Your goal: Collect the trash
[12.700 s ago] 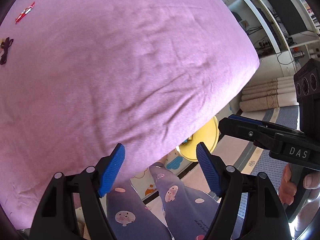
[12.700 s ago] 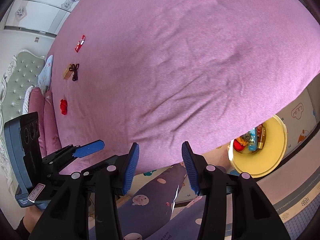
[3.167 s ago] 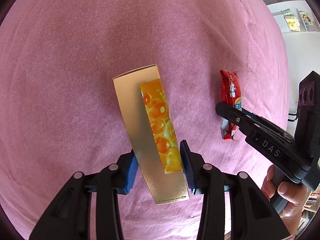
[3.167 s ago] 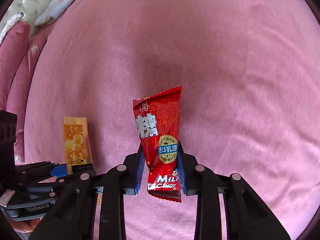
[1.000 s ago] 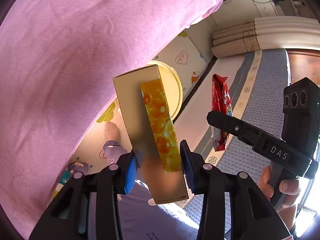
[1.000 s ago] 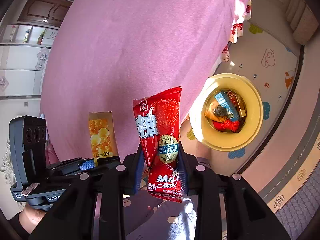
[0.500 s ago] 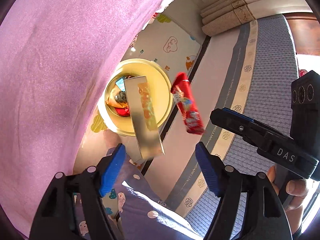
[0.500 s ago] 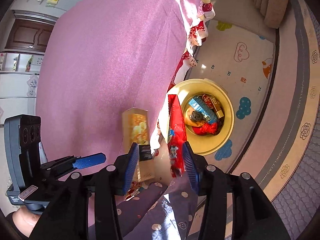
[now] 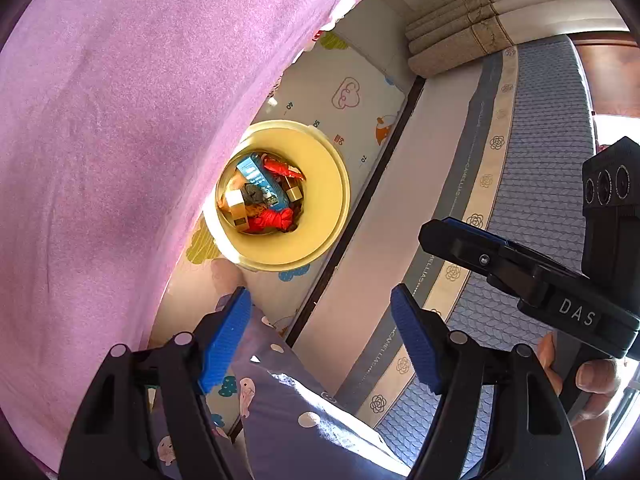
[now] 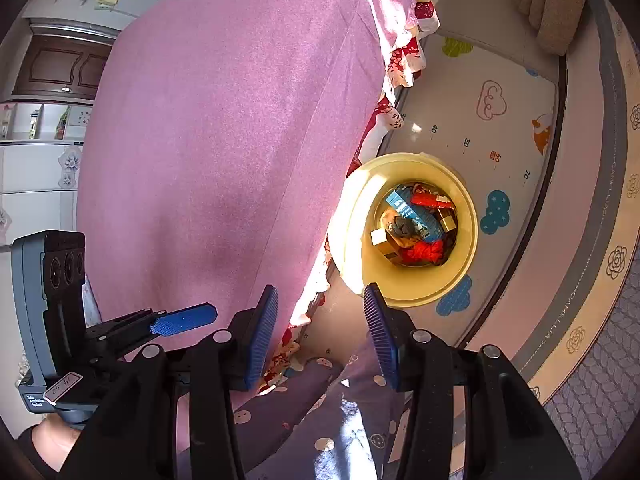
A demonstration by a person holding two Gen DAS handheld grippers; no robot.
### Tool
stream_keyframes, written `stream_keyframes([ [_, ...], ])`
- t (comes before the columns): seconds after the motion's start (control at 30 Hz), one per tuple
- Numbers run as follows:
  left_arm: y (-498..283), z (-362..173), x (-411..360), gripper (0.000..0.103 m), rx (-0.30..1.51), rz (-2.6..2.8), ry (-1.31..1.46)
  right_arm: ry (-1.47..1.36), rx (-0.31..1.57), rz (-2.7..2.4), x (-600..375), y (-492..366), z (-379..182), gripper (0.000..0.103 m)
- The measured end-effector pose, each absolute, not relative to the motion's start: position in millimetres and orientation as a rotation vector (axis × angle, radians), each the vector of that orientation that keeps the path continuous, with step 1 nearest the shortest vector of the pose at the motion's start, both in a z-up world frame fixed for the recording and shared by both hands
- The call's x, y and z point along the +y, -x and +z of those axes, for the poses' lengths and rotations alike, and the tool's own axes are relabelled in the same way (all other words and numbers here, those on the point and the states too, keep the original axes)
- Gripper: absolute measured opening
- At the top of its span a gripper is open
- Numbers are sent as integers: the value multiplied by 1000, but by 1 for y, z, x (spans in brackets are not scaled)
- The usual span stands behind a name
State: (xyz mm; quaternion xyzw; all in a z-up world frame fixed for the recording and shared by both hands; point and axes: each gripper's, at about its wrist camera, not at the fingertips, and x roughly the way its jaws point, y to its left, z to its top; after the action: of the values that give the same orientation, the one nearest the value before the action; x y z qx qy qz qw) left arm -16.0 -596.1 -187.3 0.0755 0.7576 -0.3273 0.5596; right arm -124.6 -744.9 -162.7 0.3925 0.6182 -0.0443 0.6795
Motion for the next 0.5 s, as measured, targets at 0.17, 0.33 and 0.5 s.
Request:
stream_keyframes([
  [0.17, 10, -175, -586, 72, 1758, -774, -149, -837, 1389, -72, -737, 110, -149, 45],
  [0.33, 1, -164, -566, 72, 1728, -759, -99, -777, 1404, -22, -715, 92, -137, 45],
  [0.5, -10, -153, -529, 72, 1701, -717, -16, -702, 1430, 49, -676, 68, -129, 45],
])
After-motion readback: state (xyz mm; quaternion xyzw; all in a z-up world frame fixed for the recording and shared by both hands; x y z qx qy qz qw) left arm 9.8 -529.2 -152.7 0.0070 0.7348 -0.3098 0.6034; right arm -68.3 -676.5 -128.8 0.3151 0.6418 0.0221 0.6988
